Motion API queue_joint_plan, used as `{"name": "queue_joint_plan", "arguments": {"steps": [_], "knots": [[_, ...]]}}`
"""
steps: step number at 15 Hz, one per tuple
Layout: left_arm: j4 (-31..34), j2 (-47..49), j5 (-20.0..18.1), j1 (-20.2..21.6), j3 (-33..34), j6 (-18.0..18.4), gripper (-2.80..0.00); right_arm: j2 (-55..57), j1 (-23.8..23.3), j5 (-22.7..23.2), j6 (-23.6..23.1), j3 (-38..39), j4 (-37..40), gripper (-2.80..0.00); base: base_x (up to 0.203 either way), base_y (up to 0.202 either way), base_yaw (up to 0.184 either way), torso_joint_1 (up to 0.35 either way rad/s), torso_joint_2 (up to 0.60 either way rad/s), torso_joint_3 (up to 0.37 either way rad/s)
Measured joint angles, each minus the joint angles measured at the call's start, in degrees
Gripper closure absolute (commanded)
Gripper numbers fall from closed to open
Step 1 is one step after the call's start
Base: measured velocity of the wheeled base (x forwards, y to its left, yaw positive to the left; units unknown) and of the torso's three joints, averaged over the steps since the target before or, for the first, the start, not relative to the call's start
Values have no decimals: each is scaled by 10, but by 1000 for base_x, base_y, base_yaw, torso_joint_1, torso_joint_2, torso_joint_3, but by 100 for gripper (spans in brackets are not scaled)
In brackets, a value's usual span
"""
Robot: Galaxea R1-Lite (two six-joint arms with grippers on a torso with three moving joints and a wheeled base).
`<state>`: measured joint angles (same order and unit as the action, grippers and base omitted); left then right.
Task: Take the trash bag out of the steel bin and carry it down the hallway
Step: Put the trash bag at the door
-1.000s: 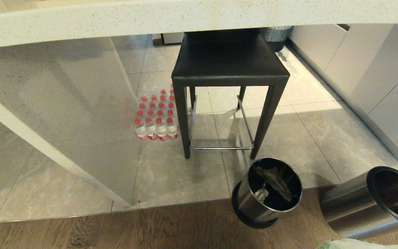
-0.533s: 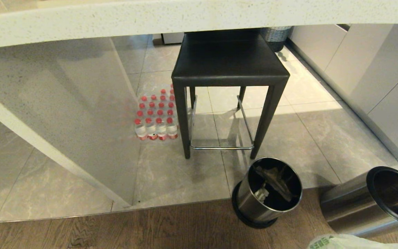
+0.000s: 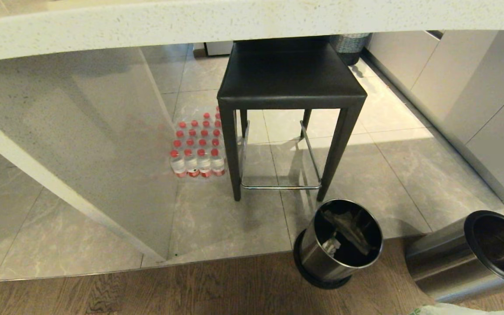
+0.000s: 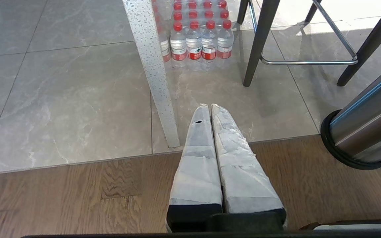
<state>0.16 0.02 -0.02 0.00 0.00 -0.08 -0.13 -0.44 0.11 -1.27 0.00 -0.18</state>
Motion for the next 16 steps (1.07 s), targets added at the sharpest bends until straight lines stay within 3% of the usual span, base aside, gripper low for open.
{"name": "queue_joint_plan", "arguments": {"steps": [13, 16], "knots": [[0, 0, 0, 0, 0, -1, 0, 0, 0, 0, 0, 0, -1, 0, 0, 0, 0, 0, 0, 0], [0, 0, 0, 0, 0, 0, 0, 0, 0, 0, -1, -1, 1, 0, 6, -12, 131, 0, 1, 1]]}}
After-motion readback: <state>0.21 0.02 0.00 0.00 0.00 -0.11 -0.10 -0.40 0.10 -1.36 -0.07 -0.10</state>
